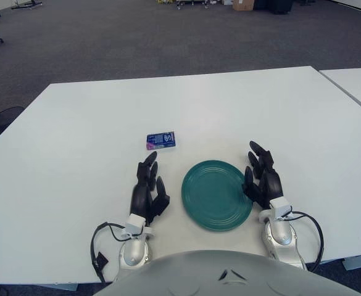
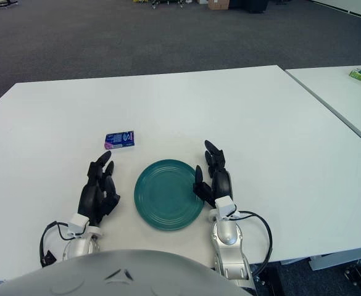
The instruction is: Put the gum into the plate.
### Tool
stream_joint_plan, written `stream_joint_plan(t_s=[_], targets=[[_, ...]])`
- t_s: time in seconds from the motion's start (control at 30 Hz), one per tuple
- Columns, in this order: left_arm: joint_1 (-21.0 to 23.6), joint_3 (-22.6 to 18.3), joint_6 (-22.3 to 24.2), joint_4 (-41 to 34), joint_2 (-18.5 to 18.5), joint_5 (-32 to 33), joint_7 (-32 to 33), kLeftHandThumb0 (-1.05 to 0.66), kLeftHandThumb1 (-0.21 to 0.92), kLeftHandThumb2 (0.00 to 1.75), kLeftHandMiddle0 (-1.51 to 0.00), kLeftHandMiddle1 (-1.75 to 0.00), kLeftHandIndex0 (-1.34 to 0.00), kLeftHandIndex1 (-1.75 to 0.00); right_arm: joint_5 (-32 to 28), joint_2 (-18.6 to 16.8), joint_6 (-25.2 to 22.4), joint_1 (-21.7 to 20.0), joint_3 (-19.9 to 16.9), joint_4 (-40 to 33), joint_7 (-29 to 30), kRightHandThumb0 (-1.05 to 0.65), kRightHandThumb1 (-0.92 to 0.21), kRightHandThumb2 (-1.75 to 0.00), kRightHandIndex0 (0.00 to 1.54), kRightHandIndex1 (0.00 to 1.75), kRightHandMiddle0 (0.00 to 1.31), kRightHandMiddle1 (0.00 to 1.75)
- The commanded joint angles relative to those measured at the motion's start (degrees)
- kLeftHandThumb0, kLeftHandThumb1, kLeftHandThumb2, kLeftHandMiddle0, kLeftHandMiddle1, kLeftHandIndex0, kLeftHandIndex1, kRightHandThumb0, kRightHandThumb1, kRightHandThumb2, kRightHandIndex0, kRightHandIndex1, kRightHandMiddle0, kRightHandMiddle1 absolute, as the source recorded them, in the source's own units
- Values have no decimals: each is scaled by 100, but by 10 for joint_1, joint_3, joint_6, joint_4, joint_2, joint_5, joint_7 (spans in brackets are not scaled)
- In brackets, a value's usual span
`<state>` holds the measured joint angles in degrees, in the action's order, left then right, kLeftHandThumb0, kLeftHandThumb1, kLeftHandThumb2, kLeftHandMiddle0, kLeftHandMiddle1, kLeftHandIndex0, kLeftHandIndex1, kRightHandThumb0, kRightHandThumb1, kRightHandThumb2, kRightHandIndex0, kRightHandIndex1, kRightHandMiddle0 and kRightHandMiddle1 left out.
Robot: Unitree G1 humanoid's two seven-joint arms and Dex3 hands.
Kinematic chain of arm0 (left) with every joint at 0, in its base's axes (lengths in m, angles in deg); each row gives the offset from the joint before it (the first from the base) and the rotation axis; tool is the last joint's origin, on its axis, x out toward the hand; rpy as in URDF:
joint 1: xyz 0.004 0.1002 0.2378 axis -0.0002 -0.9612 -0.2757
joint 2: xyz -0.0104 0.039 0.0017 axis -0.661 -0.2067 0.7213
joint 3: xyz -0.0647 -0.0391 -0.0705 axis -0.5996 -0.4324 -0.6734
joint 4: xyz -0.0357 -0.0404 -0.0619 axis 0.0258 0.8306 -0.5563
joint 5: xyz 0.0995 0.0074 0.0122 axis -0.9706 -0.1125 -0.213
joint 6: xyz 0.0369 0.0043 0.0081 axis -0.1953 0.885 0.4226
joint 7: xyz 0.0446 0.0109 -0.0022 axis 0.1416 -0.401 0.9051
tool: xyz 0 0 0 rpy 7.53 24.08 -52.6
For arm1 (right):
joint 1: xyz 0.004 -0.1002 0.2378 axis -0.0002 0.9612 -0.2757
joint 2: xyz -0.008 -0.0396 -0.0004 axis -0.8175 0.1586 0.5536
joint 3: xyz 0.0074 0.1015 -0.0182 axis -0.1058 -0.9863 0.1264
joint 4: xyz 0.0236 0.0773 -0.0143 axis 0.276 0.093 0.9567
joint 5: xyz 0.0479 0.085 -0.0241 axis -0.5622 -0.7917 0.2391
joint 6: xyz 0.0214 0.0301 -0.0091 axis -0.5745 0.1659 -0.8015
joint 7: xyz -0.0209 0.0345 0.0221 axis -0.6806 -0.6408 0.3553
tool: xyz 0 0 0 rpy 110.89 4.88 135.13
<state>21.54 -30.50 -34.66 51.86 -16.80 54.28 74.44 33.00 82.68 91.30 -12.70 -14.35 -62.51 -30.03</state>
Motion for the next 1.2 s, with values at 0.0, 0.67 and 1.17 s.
stream_joint_plan(t_s=[0.0,0.67,1.17], targets=[[27,-50,-7,44,-27,2,23,-78,92,92,-28,0,0,-67,0,-2,-50,20,2,52,-1,-56,-92,-86,27,1,0,54],[205,-140,29,-36,-137,-201,146,-74,92,80,-34,-2,-3,-79,-5,0,-53,-10,-8,80,5,-56,-92,-86,28,0,0,57],[366,-25,19,115,-324,-371,65,-103,92,71,-33,-1,-7,-84,-14,9,-23,-29,-20,118,-2,-55,-92,-87,29,1,0,61]])
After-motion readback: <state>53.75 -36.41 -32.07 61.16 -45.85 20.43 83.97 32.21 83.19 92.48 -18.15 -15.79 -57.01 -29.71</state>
